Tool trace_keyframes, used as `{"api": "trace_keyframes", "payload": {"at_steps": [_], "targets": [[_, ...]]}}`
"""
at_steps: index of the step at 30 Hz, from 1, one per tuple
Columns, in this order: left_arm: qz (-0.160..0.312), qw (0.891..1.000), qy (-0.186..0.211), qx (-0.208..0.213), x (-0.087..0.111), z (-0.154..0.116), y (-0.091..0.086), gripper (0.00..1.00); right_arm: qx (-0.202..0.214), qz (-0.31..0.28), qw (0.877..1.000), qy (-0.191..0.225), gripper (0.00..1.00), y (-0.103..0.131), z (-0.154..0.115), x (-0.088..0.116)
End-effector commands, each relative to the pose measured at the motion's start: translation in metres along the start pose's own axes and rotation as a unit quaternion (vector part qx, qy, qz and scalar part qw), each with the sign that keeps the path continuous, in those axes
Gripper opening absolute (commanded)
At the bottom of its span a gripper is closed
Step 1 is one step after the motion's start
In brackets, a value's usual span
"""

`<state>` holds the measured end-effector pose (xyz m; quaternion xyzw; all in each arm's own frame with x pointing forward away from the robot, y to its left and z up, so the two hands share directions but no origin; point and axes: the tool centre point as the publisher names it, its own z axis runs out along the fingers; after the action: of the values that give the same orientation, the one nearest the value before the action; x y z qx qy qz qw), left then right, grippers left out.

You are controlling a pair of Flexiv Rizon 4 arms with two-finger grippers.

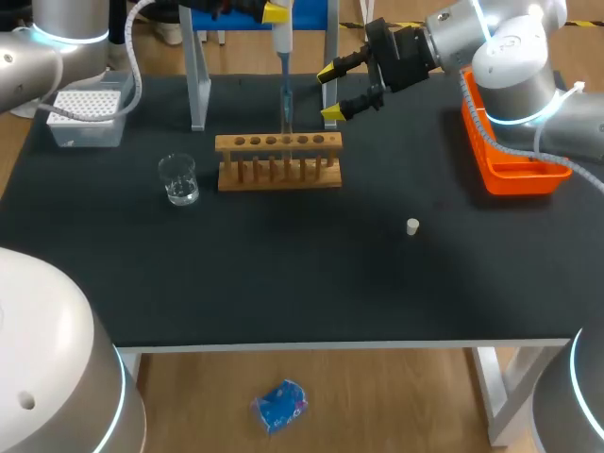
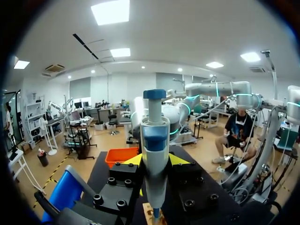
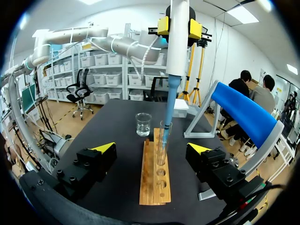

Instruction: Invert the test tube, pick up the pipette, mount the tip to pipette, aspirate from beaker and dispense into the tube, eject the tip, return the pipette, and cap with the stopper.

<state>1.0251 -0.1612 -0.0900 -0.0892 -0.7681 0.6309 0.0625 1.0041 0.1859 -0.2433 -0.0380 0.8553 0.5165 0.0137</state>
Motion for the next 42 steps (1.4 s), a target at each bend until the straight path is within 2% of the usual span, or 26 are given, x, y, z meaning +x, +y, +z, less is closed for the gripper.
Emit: {"api": "trace_keyframes", "payload": {"at_steps": [1, 15, 19, 29, 42], "targets": [[-0.001, 1.0, 0.004, -0.002, -0.002, -0.001, -0.001, 0.0, 0.0, 0.0, 1.0, 0.0, 1.0, -0.001, 0.0, 0.0], [-0.001, 1.0, 0.004, -0.002, -0.002, -0.001, -0.001, 0.0, 0.0, 0.0, 1.0, 0.0, 1.0, -0.001, 0.0, 0.0], [-0.001, 1.0, 0.004, -0.002, -0.002, -0.001, -0.001, 0.0, 0.013, -0.005, 1.0, -0.006, 1.0, 0.004, -0.012, 0.003], [-0.001, 1.0, 0.004, -0.002, -0.002, -0.001, -0.001, 0.0, 0.029, -0.038, 0.998, -0.03, 1.0, 0.04, -0.048, 0.009], [-0.001, 1.0, 0.004, -0.002, -0.002, -0.001, -0.001, 0.0, 0.043, -0.057, 0.995, -0.067, 1.0, 0.082, -0.076, 0.005]]}}
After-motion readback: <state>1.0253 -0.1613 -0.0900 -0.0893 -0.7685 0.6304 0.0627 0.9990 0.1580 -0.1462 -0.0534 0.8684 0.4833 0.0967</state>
